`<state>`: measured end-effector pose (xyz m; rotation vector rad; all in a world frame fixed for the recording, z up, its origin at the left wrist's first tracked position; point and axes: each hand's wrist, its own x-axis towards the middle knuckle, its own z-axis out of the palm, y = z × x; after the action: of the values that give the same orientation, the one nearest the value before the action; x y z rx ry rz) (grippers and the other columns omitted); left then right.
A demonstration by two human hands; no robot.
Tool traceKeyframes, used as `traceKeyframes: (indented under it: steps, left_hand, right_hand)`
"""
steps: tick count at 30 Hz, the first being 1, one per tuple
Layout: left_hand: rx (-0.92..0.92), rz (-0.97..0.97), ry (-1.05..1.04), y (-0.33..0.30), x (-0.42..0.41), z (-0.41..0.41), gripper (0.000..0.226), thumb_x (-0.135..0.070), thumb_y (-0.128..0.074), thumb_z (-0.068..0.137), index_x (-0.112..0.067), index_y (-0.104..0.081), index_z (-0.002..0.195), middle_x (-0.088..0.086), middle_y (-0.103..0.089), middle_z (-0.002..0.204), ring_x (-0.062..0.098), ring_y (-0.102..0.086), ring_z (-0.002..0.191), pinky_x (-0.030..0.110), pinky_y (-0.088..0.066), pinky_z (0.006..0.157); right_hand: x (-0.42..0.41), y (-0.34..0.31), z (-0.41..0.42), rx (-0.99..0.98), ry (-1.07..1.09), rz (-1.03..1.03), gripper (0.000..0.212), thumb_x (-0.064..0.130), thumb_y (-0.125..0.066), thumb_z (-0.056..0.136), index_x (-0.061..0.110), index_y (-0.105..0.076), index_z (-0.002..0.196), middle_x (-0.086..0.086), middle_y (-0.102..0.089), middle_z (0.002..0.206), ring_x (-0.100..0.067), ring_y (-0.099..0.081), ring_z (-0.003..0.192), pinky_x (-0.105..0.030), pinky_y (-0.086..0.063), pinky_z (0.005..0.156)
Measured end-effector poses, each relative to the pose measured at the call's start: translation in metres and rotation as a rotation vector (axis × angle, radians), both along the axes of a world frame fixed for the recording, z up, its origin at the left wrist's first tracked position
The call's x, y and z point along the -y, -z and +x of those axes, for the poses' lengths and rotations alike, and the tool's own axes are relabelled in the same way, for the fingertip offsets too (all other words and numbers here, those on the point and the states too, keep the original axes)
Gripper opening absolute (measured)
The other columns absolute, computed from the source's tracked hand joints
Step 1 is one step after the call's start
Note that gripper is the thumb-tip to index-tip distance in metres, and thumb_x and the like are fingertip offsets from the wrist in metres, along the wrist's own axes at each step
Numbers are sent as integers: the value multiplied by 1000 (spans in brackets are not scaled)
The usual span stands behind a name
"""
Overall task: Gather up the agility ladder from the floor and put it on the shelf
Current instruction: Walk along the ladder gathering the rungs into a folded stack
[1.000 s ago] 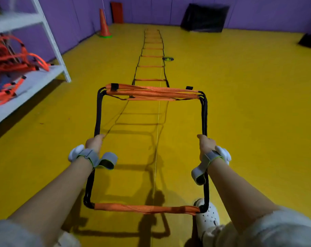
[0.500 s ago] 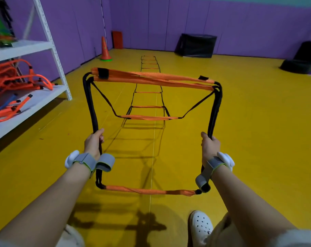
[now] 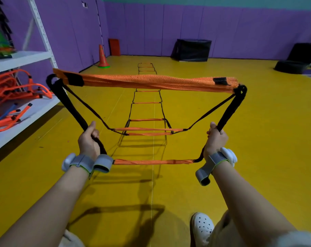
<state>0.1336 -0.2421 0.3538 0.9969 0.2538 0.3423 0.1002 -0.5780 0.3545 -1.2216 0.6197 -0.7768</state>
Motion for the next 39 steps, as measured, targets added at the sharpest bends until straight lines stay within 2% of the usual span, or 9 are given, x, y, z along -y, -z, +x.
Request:
traceKeyframes:
  steps: [5,9,11,13,16,19,23,26,39]
  left_hand:
    - [53,51,-48,4,-2,1,9,-14,-47,100,-21,-53,100,-7,-35,63,3,-35,47,19,-26,55]
    - [48,61,-53,8,-3,3,46,-18,-48,100,-15,-38,146,-8,-40,78,5,-39,67,19,-33,63]
    - [33,65,-50,6,-4,2,51,-24,-47,100,-15,-36,150,-10,-54,107,8,-53,92,23,-43,87]
    - [-10,78,-33,6,-6,3,50,-30,-45,100,-17,-39,148,-3,-48,138,19,-48,125,37,-29,118]
    - [-12,171,55,10,-8,2,36,-36,-40,101,-17,-58,127,2,-33,149,26,-27,143,46,-12,123]
    - [-3,251,94,23,-9,4,46,-35,-33,103,1,-62,99,12,-36,154,26,-25,148,48,-11,124]
    - [-87,349,51,32,-8,4,48,-40,-30,103,-11,-51,72,11,-63,101,25,-49,112,44,-29,114]
    - [-223,446,0,35,-7,9,50,-52,-29,100,-21,-46,64,-1,-51,73,23,-48,76,37,-36,87]
    - [-395,823,36,61,-12,9,60,-51,-22,101,-15,-31,54,9,-33,55,21,-27,49,29,-19,54]
  right_hand:
    - [-3,-1,0,52,5,-16,22,9,-45,95,4,-59,111,-6,-56,89,-18,-48,79,-24,-33,62]
    - [-5,-1,-1,55,-119,-69,45,1,-33,97,9,-48,138,-7,-55,130,-18,-49,112,-27,-39,80]
    - [-4,-2,-1,43,-192,-139,43,-2,-29,98,3,-48,137,-6,-52,128,-16,-46,115,-24,-41,78]
    - [-5,-2,0,80,-179,-131,33,-3,-31,97,-2,-59,117,-10,-56,116,-17,-50,107,-19,-40,75]
    - [-7,1,6,40,-139,-68,25,-4,-39,92,13,-53,80,-11,-58,93,-20,-53,84,-27,-37,70]
    - [-5,13,9,-90,-141,-113,17,5,-40,93,12,-48,79,-12,-58,88,-14,-46,68,-27,-31,61]
    - [-5,24,12,-150,-154,-116,19,11,-36,96,10,-47,79,-9,-54,70,-19,-46,64,-30,-32,61]
    - [-6,29,17,-213,-137,-140,18,11,-35,96,7,-43,81,-8,-42,62,-20,-37,55,-30,-26,54]
    - [4,70,18,-458,-282,-357,41,9,-36,97,18,-22,59,-3,-25,57,-15,-17,52,-29,-13,54]
